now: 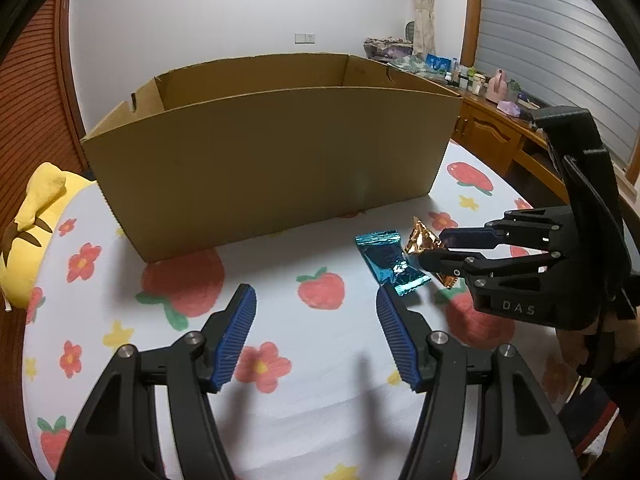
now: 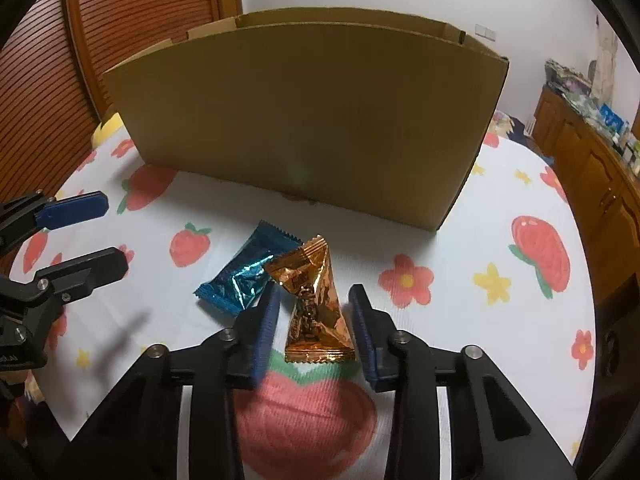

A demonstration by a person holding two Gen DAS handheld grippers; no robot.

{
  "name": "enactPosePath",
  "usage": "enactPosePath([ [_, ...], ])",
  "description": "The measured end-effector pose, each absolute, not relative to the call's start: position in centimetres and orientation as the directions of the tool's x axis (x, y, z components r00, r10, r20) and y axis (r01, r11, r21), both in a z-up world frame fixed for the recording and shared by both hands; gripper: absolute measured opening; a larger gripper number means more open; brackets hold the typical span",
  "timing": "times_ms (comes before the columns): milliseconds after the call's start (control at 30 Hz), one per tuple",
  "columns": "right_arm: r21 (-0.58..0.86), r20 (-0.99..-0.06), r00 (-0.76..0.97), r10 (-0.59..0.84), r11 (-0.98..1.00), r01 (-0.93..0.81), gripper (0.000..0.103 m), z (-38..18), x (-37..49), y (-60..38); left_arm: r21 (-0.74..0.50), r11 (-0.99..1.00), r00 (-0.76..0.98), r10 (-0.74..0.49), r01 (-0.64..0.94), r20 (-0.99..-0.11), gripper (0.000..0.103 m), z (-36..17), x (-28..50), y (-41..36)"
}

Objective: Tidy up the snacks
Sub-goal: 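Grasp the gold candy with the right gripper while the left grasps the blue candy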

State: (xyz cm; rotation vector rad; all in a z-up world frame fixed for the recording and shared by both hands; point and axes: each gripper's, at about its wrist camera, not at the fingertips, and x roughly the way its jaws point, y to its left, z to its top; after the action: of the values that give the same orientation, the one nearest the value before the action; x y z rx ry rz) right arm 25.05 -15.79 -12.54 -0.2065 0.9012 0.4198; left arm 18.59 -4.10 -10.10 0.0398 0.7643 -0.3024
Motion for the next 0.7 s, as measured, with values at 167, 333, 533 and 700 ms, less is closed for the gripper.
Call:
enactPosePath([
  [167,-0.008,-0.793,0.547,0.268,0.893,-0.449,0.019,-12.7,24.8,-16.0,-0.084,0.953,0.672,-0.267,0.293,-0.690,0.062,-10.2,19.2,-4.8],
  [333,-0.007,-0.783,0.560,0.270,0.896,-0.443,0.019,-12.5,24.2,-16.2,-0.070,0.954,0.685,-0.259,0.291,-0.681,0.059,-10.0,19.7,-5.7],
  [533,0.003,-0.760,0.583,0.286,0.899,-0.438,0.019,-11.7,22.6,-17.1,-0.066,0.947,0.671,-0.270,0.314,-0.690,0.058,-10.1,20.4,-7.1],
  [700,0.021,-0.747,0.591,0.304,0.899,-0.436,0.019,-11.3,21.5,-17.9,-0.059,0.943,0.660,-0.273,0.327,-0.700,0.054,-10.3,21.0,-8.3],
])
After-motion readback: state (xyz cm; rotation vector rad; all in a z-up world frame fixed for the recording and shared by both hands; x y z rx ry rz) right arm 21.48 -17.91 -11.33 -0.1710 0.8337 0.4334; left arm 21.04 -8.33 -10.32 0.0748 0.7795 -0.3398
